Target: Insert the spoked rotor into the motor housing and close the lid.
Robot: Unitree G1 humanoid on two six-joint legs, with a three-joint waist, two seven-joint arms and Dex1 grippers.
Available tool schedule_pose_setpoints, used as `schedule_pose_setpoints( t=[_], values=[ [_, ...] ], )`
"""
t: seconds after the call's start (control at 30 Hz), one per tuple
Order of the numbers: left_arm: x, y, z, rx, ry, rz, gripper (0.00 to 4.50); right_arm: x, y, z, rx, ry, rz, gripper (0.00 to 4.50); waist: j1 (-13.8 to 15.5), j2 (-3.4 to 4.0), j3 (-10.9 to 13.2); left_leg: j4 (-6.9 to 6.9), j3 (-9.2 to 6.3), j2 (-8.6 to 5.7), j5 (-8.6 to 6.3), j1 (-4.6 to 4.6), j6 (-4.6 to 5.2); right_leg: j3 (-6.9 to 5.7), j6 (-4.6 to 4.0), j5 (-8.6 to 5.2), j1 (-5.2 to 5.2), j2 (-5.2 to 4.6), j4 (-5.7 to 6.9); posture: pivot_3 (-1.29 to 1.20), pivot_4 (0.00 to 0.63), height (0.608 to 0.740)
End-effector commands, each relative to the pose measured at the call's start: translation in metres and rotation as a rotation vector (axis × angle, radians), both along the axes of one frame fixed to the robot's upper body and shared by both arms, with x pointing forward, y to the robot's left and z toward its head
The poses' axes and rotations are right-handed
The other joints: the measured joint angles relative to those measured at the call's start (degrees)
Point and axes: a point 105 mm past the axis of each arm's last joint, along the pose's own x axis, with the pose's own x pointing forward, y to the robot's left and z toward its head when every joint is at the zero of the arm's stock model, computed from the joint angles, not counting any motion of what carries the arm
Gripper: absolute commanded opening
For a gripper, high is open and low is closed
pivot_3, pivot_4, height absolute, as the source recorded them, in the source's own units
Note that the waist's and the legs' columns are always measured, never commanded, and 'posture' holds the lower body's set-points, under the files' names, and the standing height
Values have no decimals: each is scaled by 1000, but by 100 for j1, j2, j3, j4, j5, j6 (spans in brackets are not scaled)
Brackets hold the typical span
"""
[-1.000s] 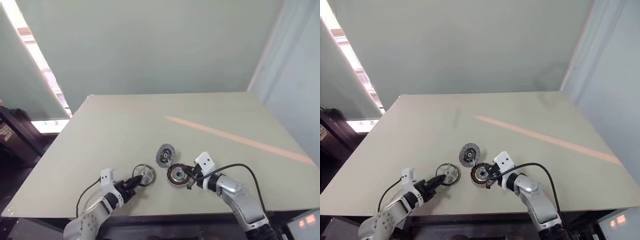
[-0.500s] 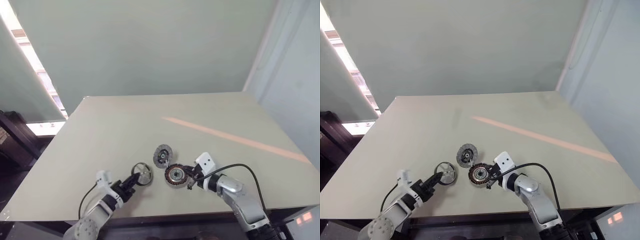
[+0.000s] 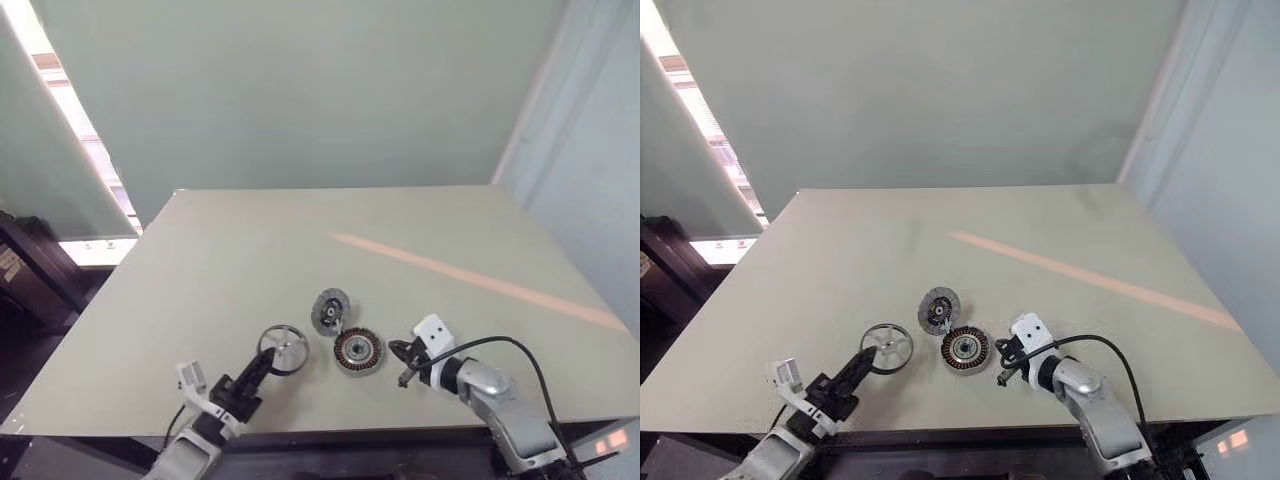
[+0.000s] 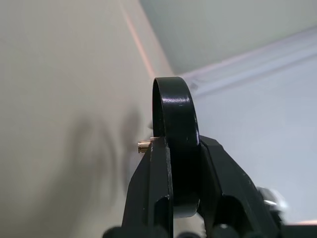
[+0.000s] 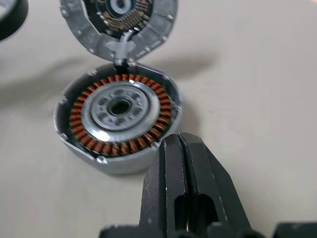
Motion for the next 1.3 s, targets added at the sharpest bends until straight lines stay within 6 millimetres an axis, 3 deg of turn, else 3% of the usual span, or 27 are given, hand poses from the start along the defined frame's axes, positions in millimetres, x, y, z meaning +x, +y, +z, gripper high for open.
schedule_pose_setpoints(
  t=[0.03, 0.4, 0.63, 0.93, 1.3],
  values=[
    [4, -13, 21, -44, -76, -40, 346, 0, -1, 15, 21, -55, 11, 0, -1, 0, 0, -1, 0, 2, 0, 0, 0, 0, 0, 0, 0, 2, 0, 0, 0, 740],
    [3, -47, 21, -120, -54, -201, 346, -8, -10, 10, 9, -38, -27, 0, -4, -5, 3, -3, 7, 0, 0, -1, 0, 5, -1, -1, -2, 1, 0, 0, 0, 740],
    [28, -58, 21, -150, -48, -195, 346, -11, -12, 9, 7, -34, -46, 0, 8, -6, 3, -2, 6, -1, 0, -1, 0, 4, 0, 0, 0, 2, -1, 0, 0, 740],
    [39, -79, -3, -116, 22, -262, 346, -13, -13, 9, 6, -31, -60, 0, 8, -7, 2, -3, 8, -4, 0, -4, 0, 6, 0, 0, -4, 3, -1, 0, 0, 740],
    [44, -82, -17, -105, 54, -276, 346, -18, -15, 8, 5, -22, -79, 0, 9, -7, 2, -1, 7, -3, 0, -5, 0, 5, 1, 1, -4, 2, -1, 0, 0, 740]
  ],
)
